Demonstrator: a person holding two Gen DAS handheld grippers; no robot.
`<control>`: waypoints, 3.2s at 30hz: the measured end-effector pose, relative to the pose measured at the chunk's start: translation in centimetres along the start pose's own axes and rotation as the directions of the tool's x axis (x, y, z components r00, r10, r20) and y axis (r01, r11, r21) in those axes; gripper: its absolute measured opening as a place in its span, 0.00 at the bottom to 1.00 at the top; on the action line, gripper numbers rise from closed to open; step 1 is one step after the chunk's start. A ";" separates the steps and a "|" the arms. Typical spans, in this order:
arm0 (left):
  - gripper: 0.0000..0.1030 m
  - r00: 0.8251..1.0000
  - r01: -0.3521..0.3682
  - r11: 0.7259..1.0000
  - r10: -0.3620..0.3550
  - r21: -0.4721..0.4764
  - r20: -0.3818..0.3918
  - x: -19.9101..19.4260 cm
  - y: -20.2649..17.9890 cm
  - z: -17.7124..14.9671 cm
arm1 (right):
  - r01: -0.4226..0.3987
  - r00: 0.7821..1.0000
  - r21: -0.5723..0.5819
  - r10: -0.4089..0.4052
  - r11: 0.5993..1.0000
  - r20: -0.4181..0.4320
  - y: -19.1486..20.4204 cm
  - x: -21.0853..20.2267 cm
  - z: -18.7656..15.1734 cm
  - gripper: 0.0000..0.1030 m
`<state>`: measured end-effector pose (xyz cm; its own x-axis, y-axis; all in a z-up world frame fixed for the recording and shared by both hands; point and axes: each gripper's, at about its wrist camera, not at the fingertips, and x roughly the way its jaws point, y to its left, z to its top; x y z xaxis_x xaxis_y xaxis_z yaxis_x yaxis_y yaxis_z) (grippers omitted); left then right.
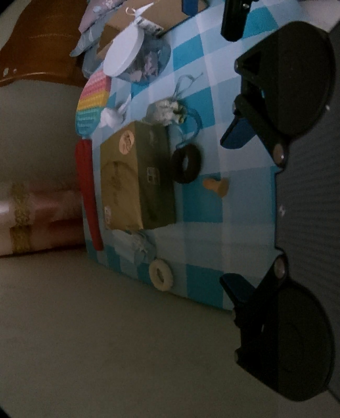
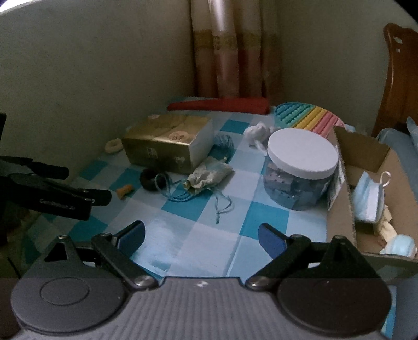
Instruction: Organize soft objects
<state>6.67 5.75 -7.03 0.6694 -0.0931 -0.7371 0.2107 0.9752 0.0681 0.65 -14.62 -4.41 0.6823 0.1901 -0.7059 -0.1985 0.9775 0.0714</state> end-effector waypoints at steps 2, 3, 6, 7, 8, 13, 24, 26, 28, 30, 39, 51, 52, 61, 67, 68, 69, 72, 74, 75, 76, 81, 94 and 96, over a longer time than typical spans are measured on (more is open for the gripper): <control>0.98 1.000 -0.003 1.000 0.003 -0.002 -0.016 0.8 0.1 0.0 | 0.004 1.000 0.004 -0.004 1.000 -0.007 0.0 0.6 0.0 0.93; 0.98 1.000 -0.003 1.000 0.003 -0.002 -0.027 1.2 0.1 -0.1 | 0.000 1.000 0.003 0.000 1.000 -0.013 -0.1 0.9 0.1 0.93; 0.98 0.998 -0.006 1.000 0.006 0.006 -0.058 2.5 0.0 -0.3 | -0.001 1.000 0.002 0.001 1.000 -0.024 -0.2 1.7 0.1 0.93; 0.98 0.998 -0.008 1.000 0.008 0.006 -0.063 2.8 0.0 -0.4 | -0.003 1.000 0.002 0.003 1.000 -0.027 -0.3 2.0 0.2 0.93; 0.98 0.997 -0.010 1.000 0.010 0.004 -0.070 3.1 0.1 -0.4 | -0.006 1.000 0.004 0.006 1.000 -0.030 -0.3 2.2 0.2 0.93; 0.98 0.996 -0.018 1.000 0.018 -0.008 -0.083 4.1 0.4 -0.4 | -0.021 0.999 0.006 0.021 1.000 -0.040 -0.4 3.3 0.5 0.93; 0.98 0.992 -0.066 0.998 0.065 -0.005 -0.105 4.0 1.3 -0.4 | -0.140 0.988 -0.105 0.133 0.985 -0.074 1.9 5.6 1.0 0.84; 0.98 0.993 -0.056 0.998 0.055 -0.005 -0.104 3.6 1.6 -0.5 | -0.161 0.986 -0.145 0.151 0.976 -0.074 2.7 6.1 1.2 0.81; 0.98 0.994 -0.046 0.999 0.044 -0.011 -0.100 2.9 1.9 -0.5 | -0.177 0.983 -0.185 0.165 0.967 -0.078 3.3 6.6 1.5 0.73; 0.98 0.996 -0.021 1.000 0.020 -0.004 -0.081 1.9 2.1 -0.6 | -0.206 0.978 -0.228 0.191 0.952 -0.088 4.1 7.3 1.9 0.69; 0.97 0.988 -0.015 0.999 0.020 0.029 -0.155 1.1 2.9 -2.2 | -0.322 0.947 -0.350 0.298 0.880 -0.122 6.8 9.9 3.8 0.54; 0.97 0.987 0.036 0.999 -0.033 0.013 -0.160 1.3 3.3 -3.2 | -0.330 0.944 -0.468 0.300 0.820 -0.140 9.2 12.6 4.3 0.48; 0.97 0.986 0.040 0.999 -0.037 0.013 -0.160 1.3 3.3 -3.2 | -0.330 0.943 -0.472 0.302 0.817 -0.137 9.3 12.7 4.3 0.47; 0.97 0.986 0.057 0.998 -0.056 0.001 -0.154 1.2 3.4 -3.2 | -0.334 0.942 -0.499 0.307 0.800 -0.137 9.7 12.6 4.4 0.30; 0.97 0.989 0.053 0.998 -0.050 0.017 -0.142 1.0 3.1 -3.1 | -0.311 0.950 -0.450 0.285 0.837 -0.125 8.7 11.3 4.5 0.30; 0.97 0.989 0.048 0.999 -0.045 0.019 -0.138 1.0 3.1 -3.0 | -0.304 0.952 -0.441 0.281 0.845 -0.118 8.2 10.8 4.5 0.30; 0.96 0.990 0.043 0.999 -0.040 0.019 -0.134 1.0 3.1 -2.9 | -0.296 0.955 -0.434 0.275 0.851 -0.113 7.8 10.3 4.5 0.30; 0.96 0.994 0.042 0.999 -0.040 0.020 -0.099 1.2 2.8 -2.5 | -0.261 0.965 -0.408 0.243 0.875 -0.097 6.3 8.7 4.3 0.30; 0.93 0.995 0.052 0.998 -0.049 0.024 -0.085 1.6 2.4 -2.2 | -0.241 0.971 -0.389 0.223 0.889 -0.091 5.3 7.8 4.0 0.30; 0.91 0.996 0.055 0.998 -0.052 0.030 -0.078 1.9 2.1 -2.0 | -0.230 0.973 -0.380 0.213 0.896 -0.087 4.7 7.3 3.8 0.30; 0.90 0.996 0.061 0.997 -0.058 0.037 -0.067 2.2 1.8 -1.8 | -0.223 0.975 -0.372 0.206 0.901 -0.085 4.2 7.0 3.6 0.30; 0.84 0.996 0.085 0.993 -0.084 0.080 -0.023 3.7 0.2 -0.5 | -0.190 0.981 -0.318 0.169 0.929 -0.091 2.0 6.0 2.4 0.30; 0.63 0.978 0.207 0.973 -0.209 0.102 0.004 7.0 -2.0 2.7 | -0.163 0.986 -0.239 0.147 0.957 -0.084 -0.6 5.4 1.5 0.30; 0.58 0.977 0.213 0.971 -0.215 0.107 0.012 7.2 -2.0 2.9 | -0.168 0.985 -0.232 0.152 0.958 -0.086 -0.7 5.4 1.4 0.30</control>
<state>13.15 2.51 -10.51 0.6169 -0.3031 -0.7263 0.4229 0.9060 -0.0188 5.40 -14.15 -7.28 0.5813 0.3277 -0.7448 -0.4683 0.8833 0.0231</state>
